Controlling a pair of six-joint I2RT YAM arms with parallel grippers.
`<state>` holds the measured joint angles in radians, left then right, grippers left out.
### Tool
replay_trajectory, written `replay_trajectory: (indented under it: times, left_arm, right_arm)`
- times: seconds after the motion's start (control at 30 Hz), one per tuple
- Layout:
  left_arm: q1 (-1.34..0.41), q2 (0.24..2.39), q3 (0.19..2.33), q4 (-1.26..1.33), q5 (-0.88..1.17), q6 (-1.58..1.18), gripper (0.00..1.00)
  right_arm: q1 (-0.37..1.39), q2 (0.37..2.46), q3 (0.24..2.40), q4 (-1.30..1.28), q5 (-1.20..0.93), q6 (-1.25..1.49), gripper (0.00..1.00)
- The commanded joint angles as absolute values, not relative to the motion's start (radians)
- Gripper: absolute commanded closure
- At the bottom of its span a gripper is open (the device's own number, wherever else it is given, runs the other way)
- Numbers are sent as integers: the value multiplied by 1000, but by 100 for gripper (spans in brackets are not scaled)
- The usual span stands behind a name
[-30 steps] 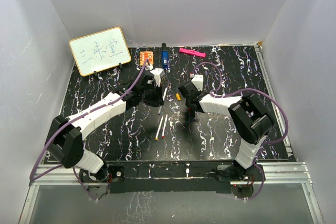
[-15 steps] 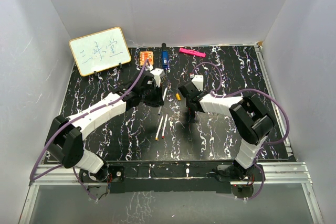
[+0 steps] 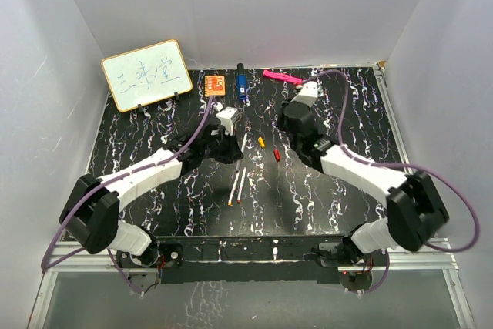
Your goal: Insert the pens into the pen caps
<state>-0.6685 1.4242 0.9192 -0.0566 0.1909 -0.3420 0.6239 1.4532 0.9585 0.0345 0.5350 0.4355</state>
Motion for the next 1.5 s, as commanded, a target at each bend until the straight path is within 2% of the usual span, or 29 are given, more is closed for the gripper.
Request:
replay_trajectory:
  times: [0.0, 0.13, 0.33, 1.47]
  left_arm:
    - [-688, 1373, 870, 170, 257, -363, 100]
    - [-737, 1373, 845, 278, 268, -361, 100]
    - [-778, 1373, 817, 462, 307, -403, 100]
    - [-802, 1373, 862, 497, 323, -420, 100]
  right_arm:
    - [621, 1305, 788, 508, 412, 318, 100]
    - [621, 1206, 635, 800, 290, 289, 100]
    - [621, 1157, 536, 990, 168, 316, 100]
    - [620, 1185, 480, 1120, 102, 402, 100]
